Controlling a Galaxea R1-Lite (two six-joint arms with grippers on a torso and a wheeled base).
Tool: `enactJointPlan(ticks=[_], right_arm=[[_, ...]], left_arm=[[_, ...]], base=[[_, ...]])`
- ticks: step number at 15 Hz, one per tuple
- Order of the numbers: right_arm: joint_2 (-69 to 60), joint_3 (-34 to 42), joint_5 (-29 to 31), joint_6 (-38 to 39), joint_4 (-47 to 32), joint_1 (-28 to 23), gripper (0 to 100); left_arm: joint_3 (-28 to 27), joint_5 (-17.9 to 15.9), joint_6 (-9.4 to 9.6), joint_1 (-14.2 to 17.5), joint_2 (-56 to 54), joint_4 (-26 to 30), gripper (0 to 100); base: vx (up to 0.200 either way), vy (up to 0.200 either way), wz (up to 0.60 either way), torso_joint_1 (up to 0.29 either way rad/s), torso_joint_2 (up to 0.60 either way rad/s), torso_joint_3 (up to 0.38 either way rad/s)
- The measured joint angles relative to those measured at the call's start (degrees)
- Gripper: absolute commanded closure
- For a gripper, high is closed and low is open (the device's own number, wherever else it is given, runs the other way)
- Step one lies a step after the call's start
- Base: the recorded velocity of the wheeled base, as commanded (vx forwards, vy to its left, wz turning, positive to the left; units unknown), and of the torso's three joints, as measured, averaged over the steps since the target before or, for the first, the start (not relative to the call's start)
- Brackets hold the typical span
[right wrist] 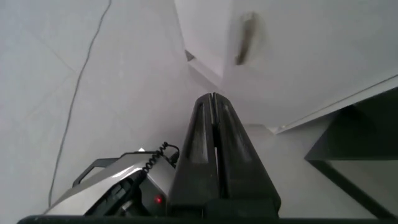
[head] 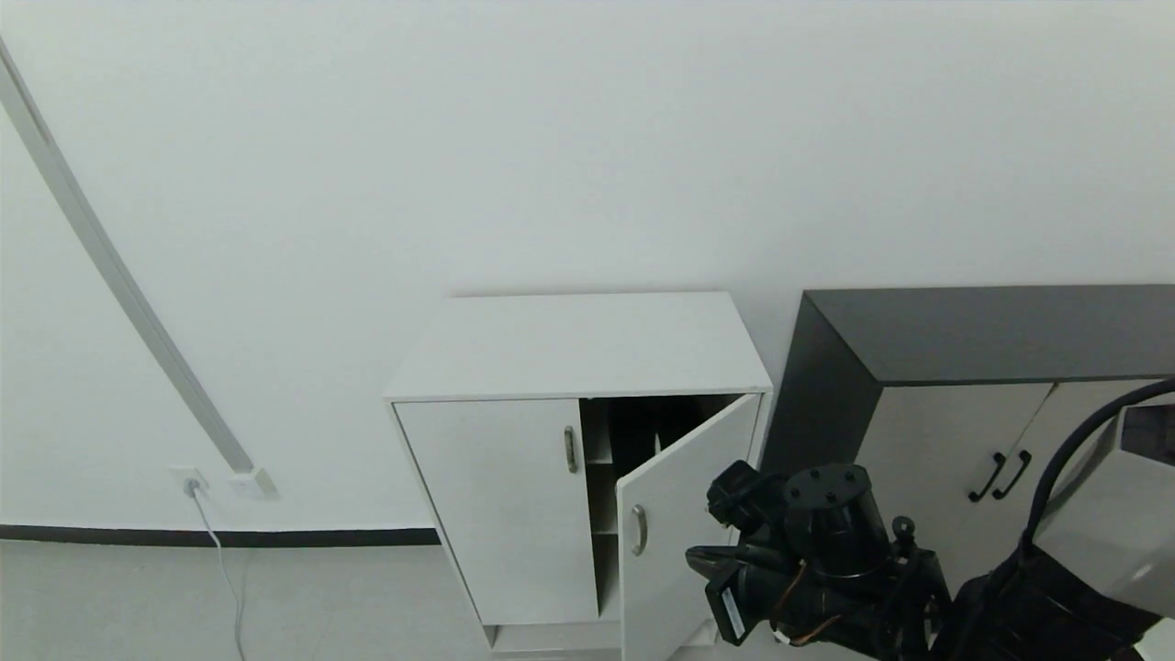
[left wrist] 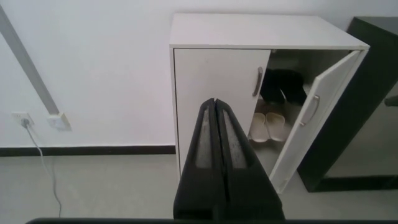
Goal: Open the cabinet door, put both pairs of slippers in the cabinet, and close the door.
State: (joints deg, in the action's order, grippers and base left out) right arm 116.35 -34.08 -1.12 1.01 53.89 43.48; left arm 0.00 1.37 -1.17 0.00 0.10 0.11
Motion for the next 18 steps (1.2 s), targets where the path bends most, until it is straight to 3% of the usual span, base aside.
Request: enactJointPlan(ticks=[3,13,18], right_arm=[[0.7,0.1,0.0,-0.2,1.0,0.6,100],[10.1,-6.1,4.5,0.3,9.2,0.7,100],[15.8,-14.2,4.5,-0.1,7.4,-1.8,100]], left_arm=[[0.0,0.0,0.0,0.0,0.0,0.0,100],[0.0,0.0,-0.11,0.0,0.0,0.0,100],[0.0,0.0,-0.13,0.0,0.0,0.0,100]], base=[[0.2,0.0,0.0,0.007,0.0,0.004],[0.0,0.0,0.0,0.0,0.0,0.0],[0.0,0.0,0.0,0.0,0.0,0.0]])
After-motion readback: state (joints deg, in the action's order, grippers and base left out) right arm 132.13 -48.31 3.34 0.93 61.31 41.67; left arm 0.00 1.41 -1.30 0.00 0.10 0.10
